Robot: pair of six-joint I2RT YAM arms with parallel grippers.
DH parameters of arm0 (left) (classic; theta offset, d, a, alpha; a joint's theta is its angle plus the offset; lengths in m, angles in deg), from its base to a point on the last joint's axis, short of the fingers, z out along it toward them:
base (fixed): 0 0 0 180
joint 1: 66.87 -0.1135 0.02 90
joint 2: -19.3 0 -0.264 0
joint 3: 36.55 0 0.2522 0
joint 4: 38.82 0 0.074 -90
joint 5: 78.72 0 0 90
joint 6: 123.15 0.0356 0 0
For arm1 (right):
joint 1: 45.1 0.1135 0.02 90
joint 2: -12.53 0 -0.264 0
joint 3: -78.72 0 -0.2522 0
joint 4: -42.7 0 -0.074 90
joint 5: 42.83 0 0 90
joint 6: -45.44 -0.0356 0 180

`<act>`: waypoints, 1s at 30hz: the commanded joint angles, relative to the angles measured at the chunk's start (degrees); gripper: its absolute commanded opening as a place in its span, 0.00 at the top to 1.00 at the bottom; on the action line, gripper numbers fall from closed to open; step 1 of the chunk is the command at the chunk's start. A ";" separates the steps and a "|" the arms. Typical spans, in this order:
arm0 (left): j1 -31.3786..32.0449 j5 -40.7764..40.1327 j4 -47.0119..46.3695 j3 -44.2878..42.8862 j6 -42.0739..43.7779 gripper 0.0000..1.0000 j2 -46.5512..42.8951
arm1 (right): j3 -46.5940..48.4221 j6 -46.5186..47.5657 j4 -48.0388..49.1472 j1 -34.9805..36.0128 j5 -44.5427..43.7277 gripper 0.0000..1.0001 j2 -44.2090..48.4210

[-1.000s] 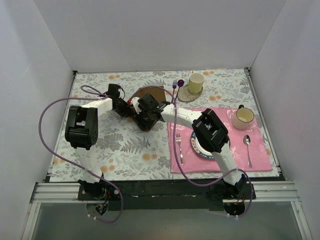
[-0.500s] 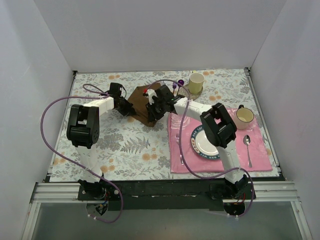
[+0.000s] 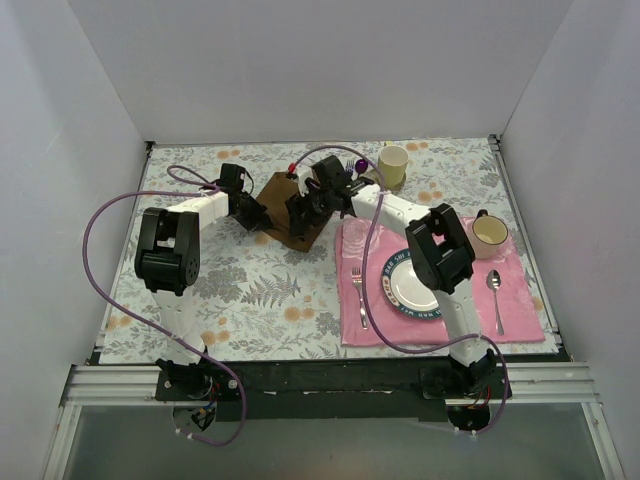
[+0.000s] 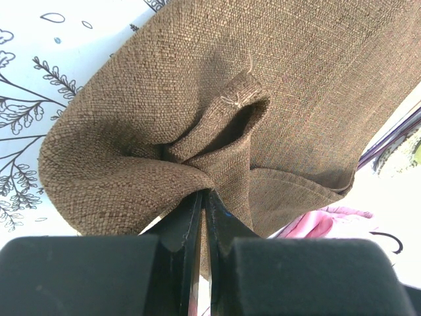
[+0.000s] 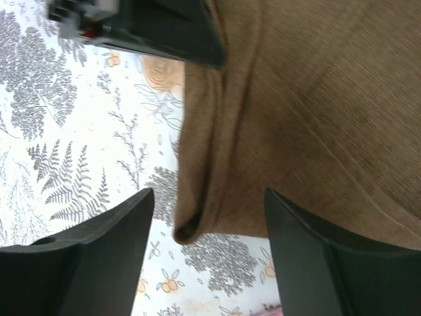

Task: Fold the napkin, place the utensils inside, and roll it up
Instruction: Roll the napkin with the utensil

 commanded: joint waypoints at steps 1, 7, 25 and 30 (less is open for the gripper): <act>0.02 -6.67 3.64 0.92 2.03 1.00 3.56 | 3.44 2.60 2.04 2.51 -0.62 0.20 -0.86; 0.02 -6.76 3.98 1.01 1.86 1.00 3.39 | 10.20 6.37 2.40 5.85 -6.59 0.15 -7.45; -0.51 -5.70 4.07 2.77 1.94 1.00 0.14 | 2.30 4.89 8.99 8.49 -14.34 0.76 -8.43; -4.19 -3.42 1.36 9.86 2.12 0.86 -9.32 | -3.13 0.85 13.01 8.41 -5.12 0.95 -7.56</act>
